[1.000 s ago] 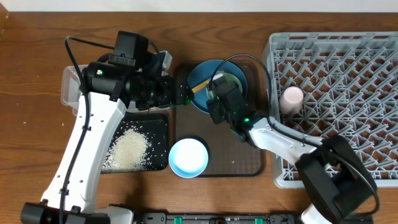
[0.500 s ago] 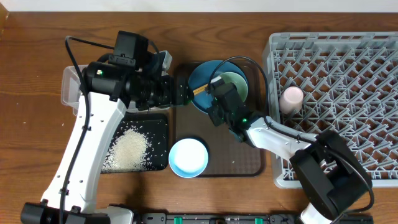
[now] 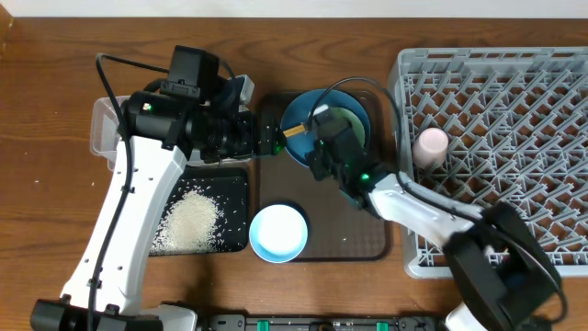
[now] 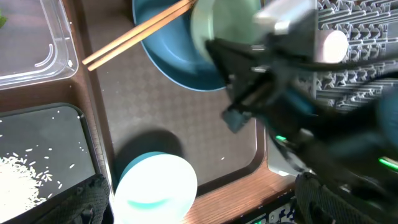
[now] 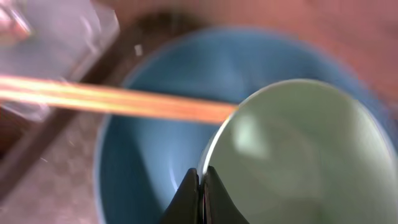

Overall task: Sort waste into correct bins and load items into the dishwasher rack
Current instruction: 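Lift the green bowl and carry it right into the rack, then lower the green bowl into the rack and release it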

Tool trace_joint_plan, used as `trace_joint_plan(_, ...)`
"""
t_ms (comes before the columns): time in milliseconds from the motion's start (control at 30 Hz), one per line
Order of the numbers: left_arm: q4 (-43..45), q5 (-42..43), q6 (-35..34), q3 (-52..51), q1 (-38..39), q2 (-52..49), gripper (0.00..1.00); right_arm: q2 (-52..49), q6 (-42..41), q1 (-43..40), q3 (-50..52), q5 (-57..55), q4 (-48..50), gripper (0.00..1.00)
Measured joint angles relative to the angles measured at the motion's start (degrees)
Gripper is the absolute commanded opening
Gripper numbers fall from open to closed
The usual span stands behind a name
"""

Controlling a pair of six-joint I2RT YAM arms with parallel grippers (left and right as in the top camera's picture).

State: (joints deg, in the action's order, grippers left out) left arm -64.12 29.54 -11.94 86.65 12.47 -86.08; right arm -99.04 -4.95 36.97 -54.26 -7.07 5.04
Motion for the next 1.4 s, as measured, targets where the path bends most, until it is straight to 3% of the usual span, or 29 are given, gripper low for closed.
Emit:
trace_joint_plan(267, 0.00, 0.00, 0.00, 0.00, 0.00, 0.00, 0.98, 16.33, -0.02, -5.92, 0.00, 7.02, 1.11, 0.01)
trace_joint_plan(500, 0.00, 0.00, 0.00, 0.00, 0.00, 0.00, 0.98, 20.65, -3.52, -26.03, 0.00, 28.63, 1.92, 0.01)
trace_joint_plan(633, -0.02, -0.02, 0.00, 0.00, 0.00, 0.00, 0.98, 18.56, -5.29, -37.09, 0.00, 40.85, 5.09, 0.01)
trace_joint_plan(733, 0.00, -0.07, 0.00, 0.00, 0.00, 0.00, 0.98, 14.43, -6.34, -44.65, -0.04, 53.94, 14.43, 0.01)
trace_joint_plan(867, 0.02, -0.17, 0.00, 0.00, 0.00, 0.00, 0.98, 9.40, -8.31, -49.51, -0.02, 64.26, 22.25, 0.01)
trace_joint_plan(1233, 0.00, -0.20, 0.00, 0.00, 0.00, 0.00, 0.98, -7.76, -12.24, -52.78, 0.02, 75.34, 41.75, 0.01)
trace_joint_plan(1400, 0.00, -0.17, 0.00, 0.00, 0.00, 0.00, 0.98, -10.88, -14.03, -53.42, 0.02, 76.70, 42.75, 0.01)
